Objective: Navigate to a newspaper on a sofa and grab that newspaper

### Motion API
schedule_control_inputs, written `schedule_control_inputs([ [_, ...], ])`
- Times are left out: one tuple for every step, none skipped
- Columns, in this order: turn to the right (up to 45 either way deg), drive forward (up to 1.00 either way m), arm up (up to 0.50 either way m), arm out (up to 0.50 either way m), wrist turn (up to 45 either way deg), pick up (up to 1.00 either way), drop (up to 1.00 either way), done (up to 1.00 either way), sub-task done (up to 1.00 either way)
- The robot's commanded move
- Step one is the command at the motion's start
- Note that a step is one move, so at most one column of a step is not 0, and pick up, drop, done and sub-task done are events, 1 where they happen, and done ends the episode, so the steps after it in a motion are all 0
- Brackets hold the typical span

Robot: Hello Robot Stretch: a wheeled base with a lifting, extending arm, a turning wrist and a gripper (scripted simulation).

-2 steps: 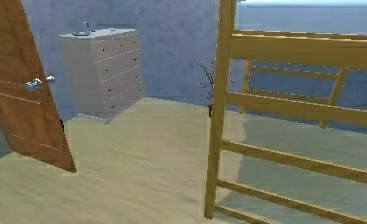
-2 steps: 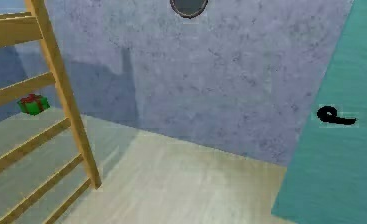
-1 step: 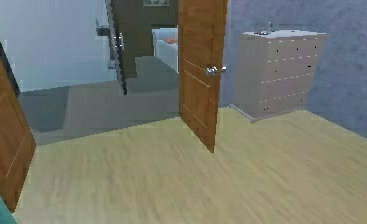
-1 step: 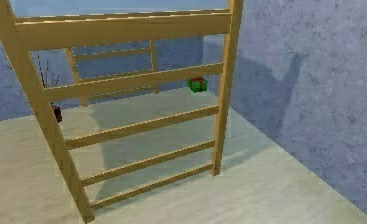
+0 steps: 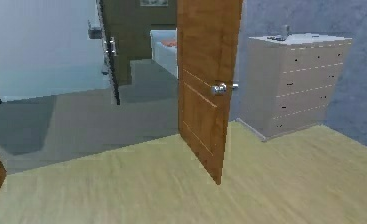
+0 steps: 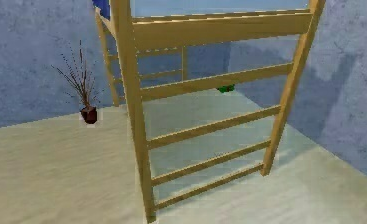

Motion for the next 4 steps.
schedule_control_inputs([
  [-21.0, 0.0, 0.0, 0.0, 0.0, 0.0, 0.0, 0.0, 0.0],
  [0.0, 0.75, 0.0, 0.0, 0.0, 0.0, 0.0, 0.0, 0.0],
  [-18.0, 0.0, 0.0, 0.0, 0.0, 0.0, 0.0, 0.0, 0.0],
  [0.0, 1.0, 0.0, 0.0, 0.0, 0.0, 0.0, 0.0, 0.0],
])
